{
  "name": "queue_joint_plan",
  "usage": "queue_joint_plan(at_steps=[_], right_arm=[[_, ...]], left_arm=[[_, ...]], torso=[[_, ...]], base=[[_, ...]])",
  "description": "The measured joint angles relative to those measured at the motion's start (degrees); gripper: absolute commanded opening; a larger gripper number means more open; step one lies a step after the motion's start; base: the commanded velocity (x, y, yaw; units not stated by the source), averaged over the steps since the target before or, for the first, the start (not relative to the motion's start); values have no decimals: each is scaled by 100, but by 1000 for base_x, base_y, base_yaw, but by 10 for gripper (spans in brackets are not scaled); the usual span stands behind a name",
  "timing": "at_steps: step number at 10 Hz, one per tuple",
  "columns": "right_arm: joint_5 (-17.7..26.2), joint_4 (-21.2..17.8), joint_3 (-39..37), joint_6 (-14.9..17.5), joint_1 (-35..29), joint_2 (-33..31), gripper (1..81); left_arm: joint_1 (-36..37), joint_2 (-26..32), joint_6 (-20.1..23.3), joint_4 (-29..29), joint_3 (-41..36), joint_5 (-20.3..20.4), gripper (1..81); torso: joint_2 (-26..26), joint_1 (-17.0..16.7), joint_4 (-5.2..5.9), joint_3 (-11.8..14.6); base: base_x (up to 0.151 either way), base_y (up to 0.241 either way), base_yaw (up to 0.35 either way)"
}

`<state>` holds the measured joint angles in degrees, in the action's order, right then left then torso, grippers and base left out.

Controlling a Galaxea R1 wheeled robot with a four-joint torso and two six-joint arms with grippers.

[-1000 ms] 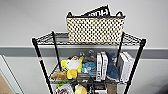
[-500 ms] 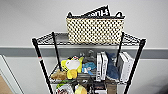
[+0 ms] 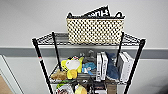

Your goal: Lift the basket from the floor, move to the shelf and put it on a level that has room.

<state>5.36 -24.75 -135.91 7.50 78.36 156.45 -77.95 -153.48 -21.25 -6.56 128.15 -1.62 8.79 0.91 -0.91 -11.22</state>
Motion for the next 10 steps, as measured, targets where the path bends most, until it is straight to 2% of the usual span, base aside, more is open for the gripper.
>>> queue_joint_plan(at_steps=[3, 6, 10], right_arm=[[-22, 0, -869, 197, 101, 579, 811], [-74, 24, -1375, 358, 258, 981, 811], [-435, 28, -2037, 744, 419, 1445, 811]], left_arm=[[-129, -440, 0, -160, 608, -6, 811], [-127, -986, 0, -311, 1576, 0, 811], [-185, -1760, 0, -586, 2564, -6, 811]], torso=[[0, 0, 0, 0], [2, 0, 0, 2], [2, -2, 0, 4]], base=[[0, 0, 0], [0, 0, 0], [0, 0, 0]])
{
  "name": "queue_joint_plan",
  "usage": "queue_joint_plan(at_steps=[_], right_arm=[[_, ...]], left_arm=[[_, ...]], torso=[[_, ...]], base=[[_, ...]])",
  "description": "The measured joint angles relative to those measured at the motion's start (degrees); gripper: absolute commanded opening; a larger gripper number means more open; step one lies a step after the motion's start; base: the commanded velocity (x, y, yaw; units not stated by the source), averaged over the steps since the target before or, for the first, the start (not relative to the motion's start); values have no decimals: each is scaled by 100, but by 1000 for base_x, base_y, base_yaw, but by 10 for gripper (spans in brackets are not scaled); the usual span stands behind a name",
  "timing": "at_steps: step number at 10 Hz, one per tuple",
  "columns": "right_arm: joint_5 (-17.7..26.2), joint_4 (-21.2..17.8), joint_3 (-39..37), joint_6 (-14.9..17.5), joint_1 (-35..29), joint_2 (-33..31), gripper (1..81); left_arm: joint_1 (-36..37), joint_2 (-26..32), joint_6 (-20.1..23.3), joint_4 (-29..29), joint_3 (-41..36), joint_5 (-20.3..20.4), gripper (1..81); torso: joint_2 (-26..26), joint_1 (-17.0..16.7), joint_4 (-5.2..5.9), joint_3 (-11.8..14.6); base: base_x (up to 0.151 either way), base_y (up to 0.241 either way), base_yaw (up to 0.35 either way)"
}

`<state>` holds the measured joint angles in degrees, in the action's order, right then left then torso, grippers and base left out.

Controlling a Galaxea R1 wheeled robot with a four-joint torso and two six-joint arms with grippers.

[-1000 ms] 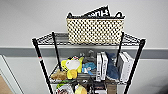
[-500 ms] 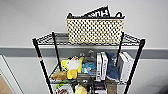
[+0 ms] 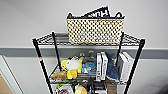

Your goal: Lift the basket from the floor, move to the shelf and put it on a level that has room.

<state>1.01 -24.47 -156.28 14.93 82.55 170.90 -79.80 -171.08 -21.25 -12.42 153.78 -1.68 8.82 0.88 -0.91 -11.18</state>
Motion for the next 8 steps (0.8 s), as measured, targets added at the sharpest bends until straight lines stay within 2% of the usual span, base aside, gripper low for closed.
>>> queue_joint_plan(at_steps=[3, 8], right_arm=[[-514, 16, -205, 155, 239, 258, 811], [-600, 13, -223, 152, 325, 368, 811]], left_arm=[[-52, -216, 0, -140, 586, -32, 811], [-38, -433, -2, -155, 702, -29, 811]], torso=[[0, -2, 0, 0], [2, -5, 0, 5]], base=[[0, 0, 0], [0, 0, 0]])
